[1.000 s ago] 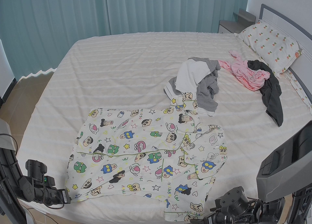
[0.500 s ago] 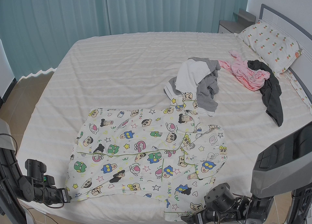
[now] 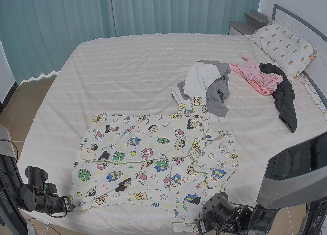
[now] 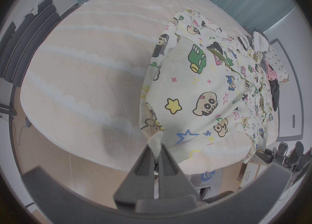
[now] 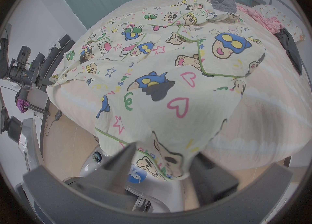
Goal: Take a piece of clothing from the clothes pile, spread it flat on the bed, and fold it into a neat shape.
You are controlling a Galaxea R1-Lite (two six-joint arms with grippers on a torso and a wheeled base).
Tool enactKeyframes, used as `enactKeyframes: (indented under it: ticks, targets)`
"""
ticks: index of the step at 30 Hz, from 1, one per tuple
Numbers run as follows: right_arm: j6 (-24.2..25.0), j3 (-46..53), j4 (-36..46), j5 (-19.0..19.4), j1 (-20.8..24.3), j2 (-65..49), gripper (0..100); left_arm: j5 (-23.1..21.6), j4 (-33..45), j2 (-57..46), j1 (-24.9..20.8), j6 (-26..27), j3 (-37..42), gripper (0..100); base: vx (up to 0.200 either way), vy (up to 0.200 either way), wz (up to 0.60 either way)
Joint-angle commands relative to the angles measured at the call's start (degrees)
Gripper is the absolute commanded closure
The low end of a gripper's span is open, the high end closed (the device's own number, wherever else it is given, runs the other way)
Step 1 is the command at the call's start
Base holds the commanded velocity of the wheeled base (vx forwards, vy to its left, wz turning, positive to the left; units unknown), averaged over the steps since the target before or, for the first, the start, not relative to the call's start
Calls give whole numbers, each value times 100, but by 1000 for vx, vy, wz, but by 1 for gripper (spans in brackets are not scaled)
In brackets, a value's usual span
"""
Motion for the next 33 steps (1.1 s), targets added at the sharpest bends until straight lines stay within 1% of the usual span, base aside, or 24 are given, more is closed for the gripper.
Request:
enactKeyframes:
  ticks: [1, 10, 16, 21, 22, 28, 33]
  targets:
    - [3, 70, 12, -3, 16, -3, 100, 1, -2, 58, 28, 1, 55, 100, 0, 0, 0]
    - [3, 386, 30, -3, 7, -250, 100, 19, 51, 58, 55, 62, 55, 100, 0, 0, 0]
    - [64, 633, 663, 23, -19, -645, 100, 80, 68, 6, 116, 449, 55, 100, 0, 0, 0]
    - [126, 808, 698, 50, 51, -715, 100, 89, 121, 50, 125, 985, 55, 100, 0, 0, 0]
    - [126, 808, 698, 50, 51, -715, 100, 89, 121, 50, 125, 985, 55, 100, 0, 0, 0]
    - [196, 931, 663, 111, 104, -733, 100, 160, 288, 58, 125, 1398, 55, 100, 0, 0, 0]
    - [337, 940, 636, 111, 104, -733, 100, 98, 183, 94, 125, 1407, 55, 100, 0, 0, 0]
